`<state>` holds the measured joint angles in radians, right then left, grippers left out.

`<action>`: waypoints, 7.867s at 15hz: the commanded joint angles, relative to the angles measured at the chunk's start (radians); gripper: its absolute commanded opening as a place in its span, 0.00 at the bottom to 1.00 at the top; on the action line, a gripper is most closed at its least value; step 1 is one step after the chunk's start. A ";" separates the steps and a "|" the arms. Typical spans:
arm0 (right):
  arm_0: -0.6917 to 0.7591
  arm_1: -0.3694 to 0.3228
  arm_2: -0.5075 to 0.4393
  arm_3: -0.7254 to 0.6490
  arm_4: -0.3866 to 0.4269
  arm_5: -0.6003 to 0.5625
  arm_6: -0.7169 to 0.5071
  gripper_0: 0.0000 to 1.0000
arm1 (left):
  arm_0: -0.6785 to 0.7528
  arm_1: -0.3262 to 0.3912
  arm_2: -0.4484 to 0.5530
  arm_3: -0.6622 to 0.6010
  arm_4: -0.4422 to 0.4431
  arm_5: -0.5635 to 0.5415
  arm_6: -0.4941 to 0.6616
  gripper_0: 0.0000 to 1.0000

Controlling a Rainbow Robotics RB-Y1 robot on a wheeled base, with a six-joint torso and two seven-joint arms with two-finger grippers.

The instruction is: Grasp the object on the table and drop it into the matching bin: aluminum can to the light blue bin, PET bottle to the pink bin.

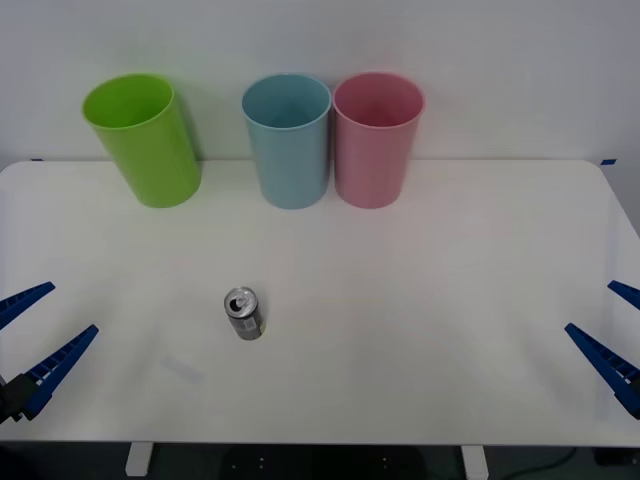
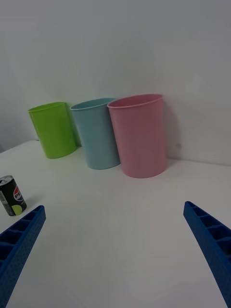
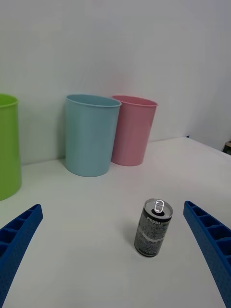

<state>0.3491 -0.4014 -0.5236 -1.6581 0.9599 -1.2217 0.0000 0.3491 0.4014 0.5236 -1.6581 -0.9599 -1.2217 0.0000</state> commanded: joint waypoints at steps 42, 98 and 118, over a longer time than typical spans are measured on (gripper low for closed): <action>0.000 0.000 0.000 0.000 0.000 0.000 0.000 1.00 | -0.348 -0.076 -0.275 0.520 -0.203 0.027 -0.433 1.00; 0.000 0.000 0.000 0.000 0.000 0.000 0.000 1.00 | -0.541 -0.220 -0.197 0.618 -0.298 0.097 -0.410 0.00; 0.000 0.000 0.000 0.000 0.000 0.000 0.000 1.00 | -0.703 -0.193 -0.188 0.316 -0.329 0.323 0.043 0.00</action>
<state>0.3491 -0.4014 -0.5236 -1.6580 0.9599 -1.2217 0.0000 -0.3395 0.2098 0.3371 -1.3424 -1.2794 -0.9055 0.0370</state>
